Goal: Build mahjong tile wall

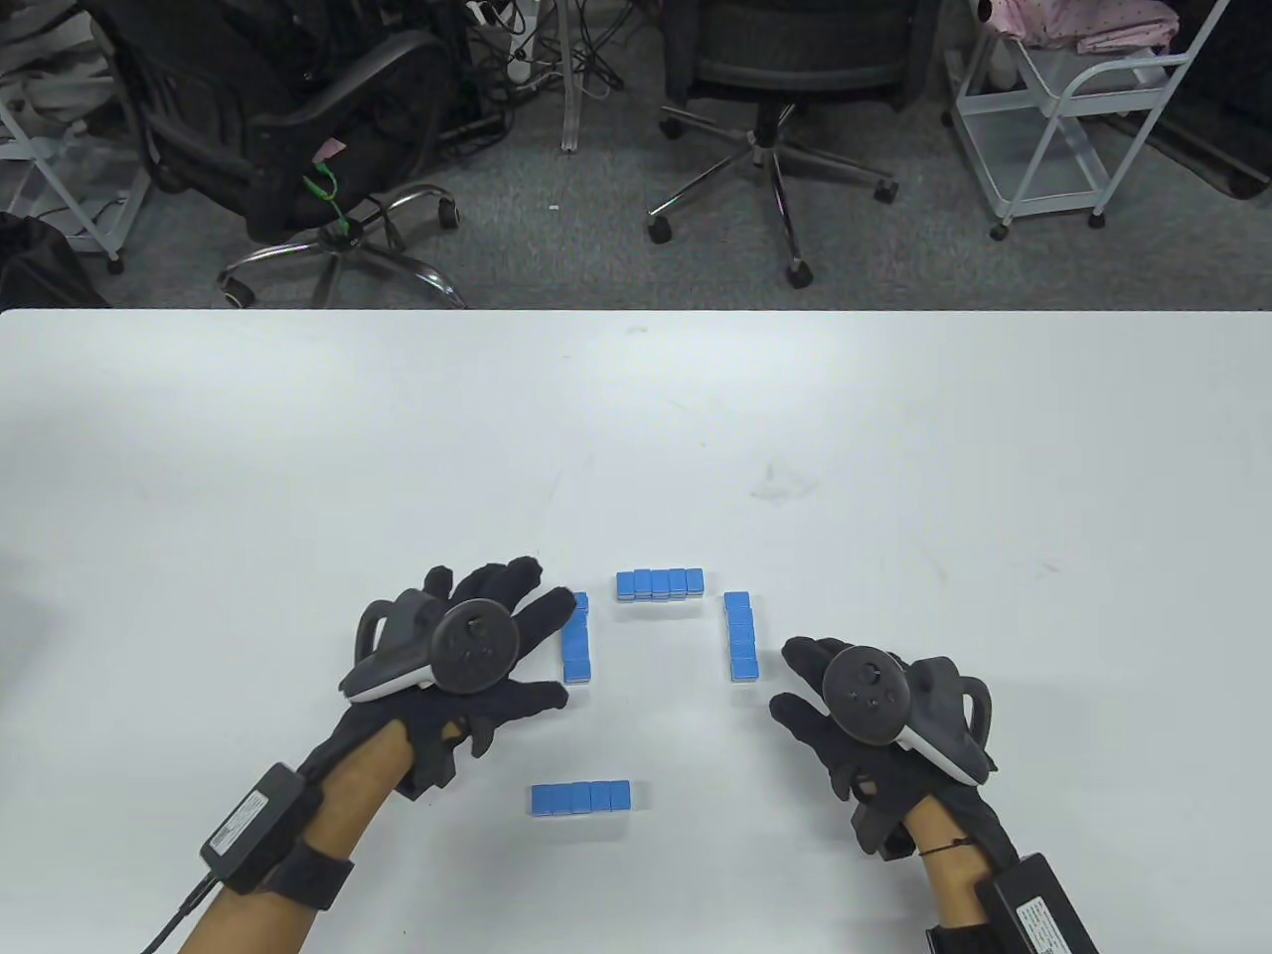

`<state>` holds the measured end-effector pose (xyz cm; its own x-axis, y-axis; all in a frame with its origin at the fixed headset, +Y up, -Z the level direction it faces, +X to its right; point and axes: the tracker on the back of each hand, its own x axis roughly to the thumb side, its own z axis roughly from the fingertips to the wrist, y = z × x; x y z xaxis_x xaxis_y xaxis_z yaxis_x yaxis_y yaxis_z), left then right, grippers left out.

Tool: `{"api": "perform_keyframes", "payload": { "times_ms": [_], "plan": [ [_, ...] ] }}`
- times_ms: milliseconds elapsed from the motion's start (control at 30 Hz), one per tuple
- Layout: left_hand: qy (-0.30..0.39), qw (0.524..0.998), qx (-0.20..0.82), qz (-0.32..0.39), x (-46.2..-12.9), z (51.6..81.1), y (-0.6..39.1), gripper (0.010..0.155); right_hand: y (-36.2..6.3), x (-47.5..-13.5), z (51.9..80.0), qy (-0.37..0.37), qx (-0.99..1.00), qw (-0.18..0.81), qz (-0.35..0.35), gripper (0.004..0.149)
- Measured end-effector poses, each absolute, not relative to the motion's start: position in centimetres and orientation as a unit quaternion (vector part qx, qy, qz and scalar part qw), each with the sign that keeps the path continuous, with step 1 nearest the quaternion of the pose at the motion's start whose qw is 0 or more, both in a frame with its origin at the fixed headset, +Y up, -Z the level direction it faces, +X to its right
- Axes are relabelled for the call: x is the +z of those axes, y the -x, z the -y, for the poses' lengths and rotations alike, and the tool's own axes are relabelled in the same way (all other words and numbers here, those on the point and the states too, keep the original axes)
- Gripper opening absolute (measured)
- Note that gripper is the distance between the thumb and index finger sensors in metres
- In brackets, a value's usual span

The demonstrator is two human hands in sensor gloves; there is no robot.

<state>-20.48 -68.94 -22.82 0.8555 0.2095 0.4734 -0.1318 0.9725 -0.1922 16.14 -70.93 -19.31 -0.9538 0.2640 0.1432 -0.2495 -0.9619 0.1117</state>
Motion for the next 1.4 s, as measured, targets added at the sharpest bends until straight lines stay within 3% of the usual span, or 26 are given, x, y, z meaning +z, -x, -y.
{"api": "perform_keyframes", "payload": {
  "times_ms": [333, 467, 900, 1067, 1400],
  "plan": [
    [0.024, 0.973, 0.142, 0.180, -17.7, 69.3, 28.7, 0.078, -13.3, -17.5, 70.2, -0.126, 0.978, 0.164, -0.032, 0.064],
    [0.031, 0.969, 0.180, 0.164, -17.3, 70.4, 30.7, 0.076, -10.4, -16.9, 70.8, -0.105, 0.977, 0.153, -0.109, 0.068],
    [0.040, 0.965, 0.218, 0.142, -17.7, 71.0, 32.2, 0.072, -0.6, -16.6, 73.4, 0.025, 0.934, 0.102, -0.340, 0.092],
    [0.044, 0.963, 0.230, 0.134, -17.8, 71.0, 32.9, 0.072, 1.8, -17.3, 74.0, 0.054, 0.934, 0.017, -0.351, 0.095],
    [0.054, 0.961, 0.241, 0.122, -18.0, 71.1, 33.8, 0.072, 5.3, -17.1, 74.4, 0.082, 0.919, -0.024, -0.386, 0.097]
  ]
}}
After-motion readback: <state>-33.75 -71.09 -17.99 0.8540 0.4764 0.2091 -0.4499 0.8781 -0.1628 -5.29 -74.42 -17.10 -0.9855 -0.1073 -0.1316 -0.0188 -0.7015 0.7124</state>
